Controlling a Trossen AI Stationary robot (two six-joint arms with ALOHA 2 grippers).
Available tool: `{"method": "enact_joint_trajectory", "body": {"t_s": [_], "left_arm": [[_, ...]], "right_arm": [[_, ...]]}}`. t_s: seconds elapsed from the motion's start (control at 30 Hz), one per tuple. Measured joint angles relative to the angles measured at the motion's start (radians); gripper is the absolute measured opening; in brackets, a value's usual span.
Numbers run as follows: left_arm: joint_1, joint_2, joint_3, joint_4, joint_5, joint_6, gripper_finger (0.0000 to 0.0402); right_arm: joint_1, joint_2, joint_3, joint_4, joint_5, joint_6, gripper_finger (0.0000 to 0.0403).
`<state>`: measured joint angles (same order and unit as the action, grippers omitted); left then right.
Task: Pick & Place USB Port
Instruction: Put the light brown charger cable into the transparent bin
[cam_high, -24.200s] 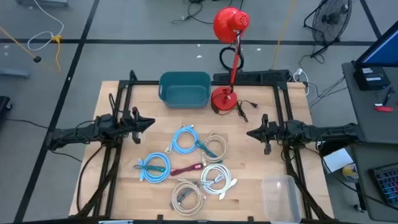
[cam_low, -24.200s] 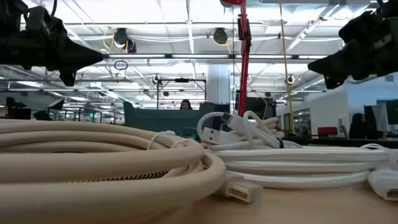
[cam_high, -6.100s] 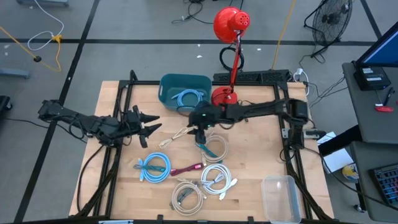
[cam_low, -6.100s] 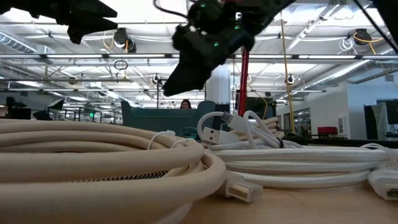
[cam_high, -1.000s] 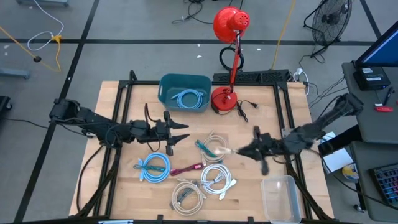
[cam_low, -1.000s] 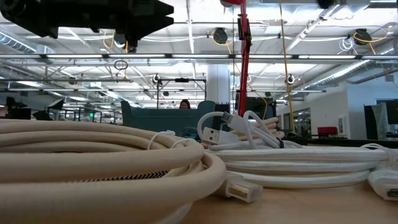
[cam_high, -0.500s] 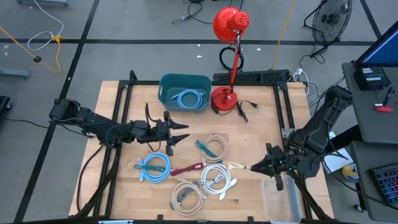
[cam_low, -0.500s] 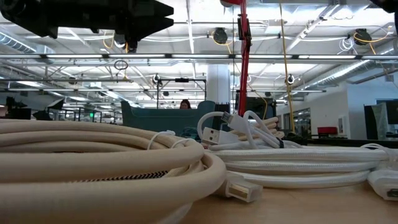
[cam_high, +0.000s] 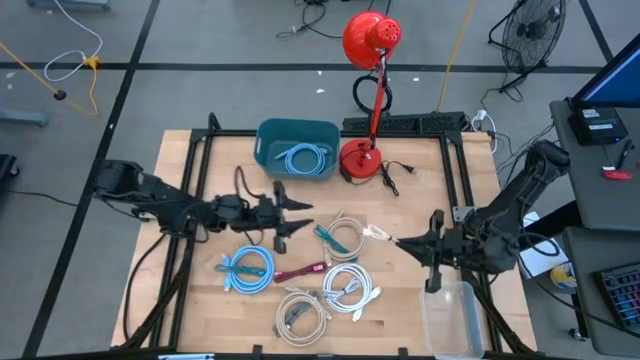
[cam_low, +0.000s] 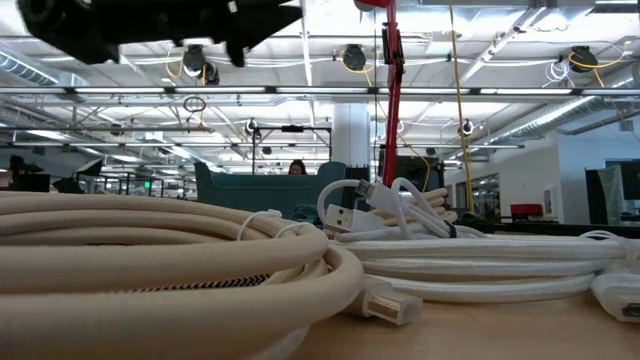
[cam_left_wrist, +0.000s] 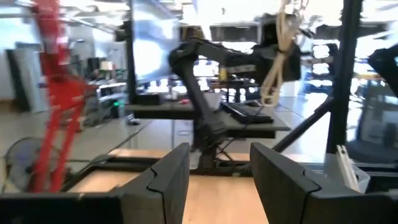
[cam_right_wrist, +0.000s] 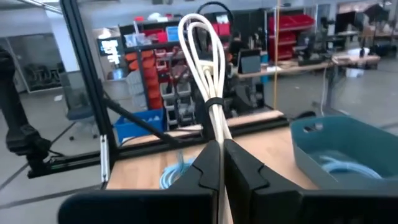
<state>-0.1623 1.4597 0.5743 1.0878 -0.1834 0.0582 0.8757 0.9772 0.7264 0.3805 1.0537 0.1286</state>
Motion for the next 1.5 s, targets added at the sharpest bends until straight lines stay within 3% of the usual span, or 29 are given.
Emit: {"method": "enact_joint_trajectory", "body": {"t_s": [0.2, 0.4, 0.67, 1.03, 1.5], "left_arm": [[-0.003, 0.16, 0.231, -0.098, 0.087, 0.054, 0.0172], [0.001, 0.19, 0.327, -0.098, 0.121, 0.097, 0.0172], [0.001, 0.19, 0.34, -0.117, 0.131, 0.127, 0.0172], [-0.009, 0.19, 0.34, -0.142, 0.131, 0.127, 0.0172], [-0.009, 0.19, 0.34, -0.142, 0.097, 0.116, 0.0157]], "right_arm": [[-0.083, 0.03, 0.0, 0.01, -0.08, -0.01, 0.0], [-0.164, 0.086, 0.0, 0.087, -0.21, -0.034, 0.0], [-0.28, 0.172, 0.0, 0.251, -0.334, -0.083, 0.0], [-0.413, 0.284, 0.0, 0.34, -0.509, 0.025, 0.0], [-0.418, 0.296, 0.0, 0.35, -0.512, 0.017, 0.0]]}}
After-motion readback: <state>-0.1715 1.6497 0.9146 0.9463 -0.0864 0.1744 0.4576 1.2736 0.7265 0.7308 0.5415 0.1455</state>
